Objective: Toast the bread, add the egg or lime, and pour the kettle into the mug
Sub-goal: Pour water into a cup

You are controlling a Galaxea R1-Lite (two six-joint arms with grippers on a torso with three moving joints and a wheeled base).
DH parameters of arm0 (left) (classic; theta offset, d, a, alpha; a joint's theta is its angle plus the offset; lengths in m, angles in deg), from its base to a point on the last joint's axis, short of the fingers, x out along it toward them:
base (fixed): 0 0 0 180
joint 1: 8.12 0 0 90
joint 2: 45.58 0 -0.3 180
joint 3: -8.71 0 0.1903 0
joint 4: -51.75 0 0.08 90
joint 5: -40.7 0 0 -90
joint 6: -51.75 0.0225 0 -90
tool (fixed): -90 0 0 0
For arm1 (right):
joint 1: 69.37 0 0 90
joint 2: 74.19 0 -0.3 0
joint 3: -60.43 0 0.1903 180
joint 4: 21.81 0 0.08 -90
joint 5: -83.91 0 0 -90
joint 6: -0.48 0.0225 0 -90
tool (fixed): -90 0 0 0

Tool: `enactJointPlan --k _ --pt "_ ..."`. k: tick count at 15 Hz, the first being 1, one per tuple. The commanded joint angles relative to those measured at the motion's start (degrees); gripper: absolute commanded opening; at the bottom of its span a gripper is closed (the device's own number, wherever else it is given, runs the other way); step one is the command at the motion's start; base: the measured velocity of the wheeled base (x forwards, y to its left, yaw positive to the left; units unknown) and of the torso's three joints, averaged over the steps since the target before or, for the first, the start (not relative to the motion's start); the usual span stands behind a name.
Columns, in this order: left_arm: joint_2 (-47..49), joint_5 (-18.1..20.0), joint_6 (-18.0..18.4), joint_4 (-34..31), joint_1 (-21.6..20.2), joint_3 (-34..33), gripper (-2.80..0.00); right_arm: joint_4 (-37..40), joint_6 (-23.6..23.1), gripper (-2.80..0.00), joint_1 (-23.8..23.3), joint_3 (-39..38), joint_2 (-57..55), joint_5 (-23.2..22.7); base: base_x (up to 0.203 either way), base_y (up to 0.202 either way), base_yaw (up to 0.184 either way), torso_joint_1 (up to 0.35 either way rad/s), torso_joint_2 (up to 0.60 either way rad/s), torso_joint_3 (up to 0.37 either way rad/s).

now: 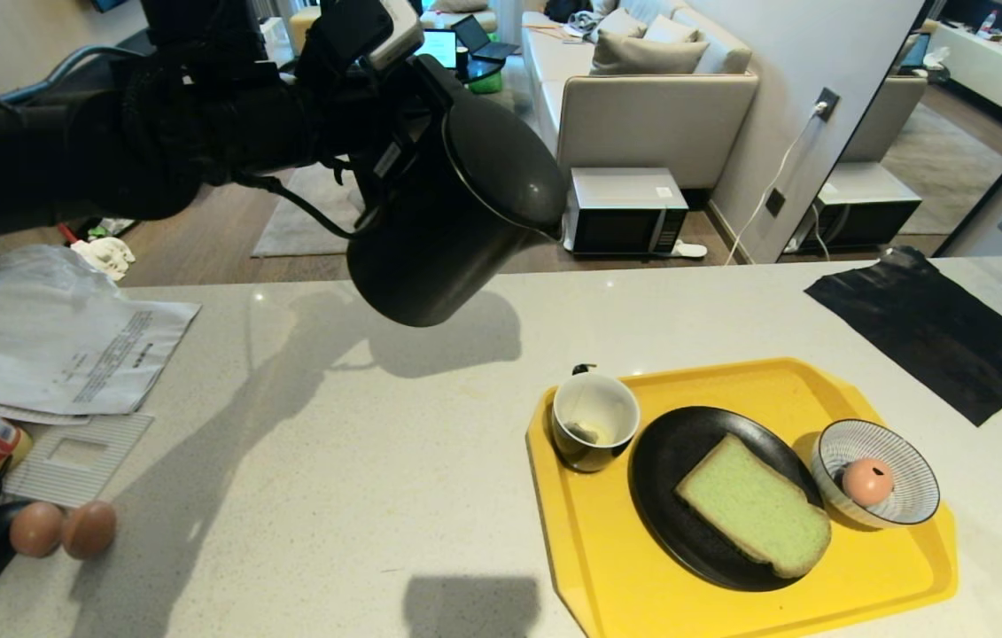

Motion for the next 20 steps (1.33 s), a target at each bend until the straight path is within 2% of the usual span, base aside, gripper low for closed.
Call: enactJointPlan --k 1,4,7,12,17,20 --pt "-0.5 -0.1 -0.2 0.0 0.4 0.0 -2.8 0.0 0.0 -2.8 0.0 0.0 0.0 0.0 0.0 0.0 0.0 0.0 0.0 0.0" --pt "-0.8 -0.2 -1.3 0.3 0.8 0.0 -2.8 0.0 0.0 -2.8 0.0 0.0 0.0 0.0 0.0 0.0 0.0 0.0 0.0 0.0" --pt "-0.1 -3.4 -1.0 0.7 2.9 0.0 -2.8 0.0 0.0 -2.8 0.0 0.0 0.0 0.0 0.0 0.0 0.0 0.0 0.0 0.0" --pt "1.6 -4.6 0.0 1.5 4.4 -0.1 -2.8 0.0 0.0 -2.8 0.0 -0.1 0.0 0.0 0.0 0.0 0.0 0.0 0.0 0.0" --pt "4.4 -4.7 4.5 1.4 4.6 -0.1 -2.8 0.0 0.0 -2.8 0.0 -0.1 0.0 0.0 0.0 0.0 0.0 0.0 0.0 0.0" --pt "5.5 -5.0 8.4 1.5 5.3 -0.1 -2.8 0.0 0.0 -2.8 0.0 0.0 0.0 0.0 0.0 0.0 0.0 0.0 0.0 0.0"
